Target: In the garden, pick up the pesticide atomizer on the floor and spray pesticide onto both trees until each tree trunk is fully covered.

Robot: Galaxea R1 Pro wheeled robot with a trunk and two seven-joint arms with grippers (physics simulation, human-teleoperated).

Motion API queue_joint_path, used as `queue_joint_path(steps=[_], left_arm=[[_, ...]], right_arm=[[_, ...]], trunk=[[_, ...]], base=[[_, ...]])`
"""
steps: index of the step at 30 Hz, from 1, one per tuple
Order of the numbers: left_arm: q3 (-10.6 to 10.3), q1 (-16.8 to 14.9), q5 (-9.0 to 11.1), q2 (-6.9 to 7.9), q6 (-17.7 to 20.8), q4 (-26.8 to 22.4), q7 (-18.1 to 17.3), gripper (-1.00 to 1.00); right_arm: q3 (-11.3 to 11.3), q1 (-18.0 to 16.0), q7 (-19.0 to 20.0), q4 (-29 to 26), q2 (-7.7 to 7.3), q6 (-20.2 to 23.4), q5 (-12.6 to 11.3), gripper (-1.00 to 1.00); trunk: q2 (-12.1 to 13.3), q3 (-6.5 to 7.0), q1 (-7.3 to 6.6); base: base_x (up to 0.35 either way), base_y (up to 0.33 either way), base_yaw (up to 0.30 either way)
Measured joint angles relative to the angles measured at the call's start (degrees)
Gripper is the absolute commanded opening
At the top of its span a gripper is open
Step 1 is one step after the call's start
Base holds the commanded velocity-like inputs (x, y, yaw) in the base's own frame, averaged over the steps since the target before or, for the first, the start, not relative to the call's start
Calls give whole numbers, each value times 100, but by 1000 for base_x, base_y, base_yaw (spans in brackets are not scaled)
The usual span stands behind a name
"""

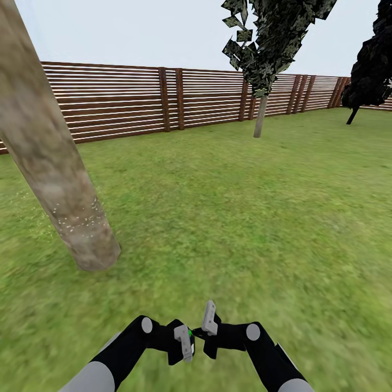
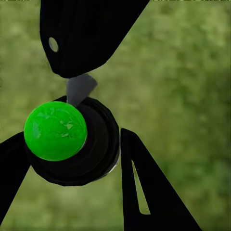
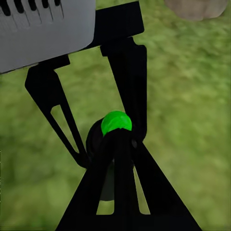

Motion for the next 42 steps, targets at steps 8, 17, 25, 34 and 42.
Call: queue_joint_path(steps=[8,17,25,34,42], left_arm=[[0,-1,0,-1,0,-1,0,-100],[0,0,2,-9,-3,-6,-9,-100],[9,-2,-29,90,-2,82,0,-100],[37,41,-61,1235,-20,260,10,-100],[320,60,55,1937,-284,1276,1050,-100]], right_arm=[[0,0,0,11,-13,-2,5,-100],[0,0,-1,18,-13,-2,5,-100],[0,0,-4,11,-13,-2,5,-100],[5,0,-9,15,-29,-9,5,100],[-40,25,-814,865,-792,-21,-29,100]], trunk=[[0,0,0],[0,0,0],[0,0,0],[0,0,0],[0,-1,0]], base=[[0,0,0],[0,0,0],[0,0,0],[0,0,0],[0,0,0]])
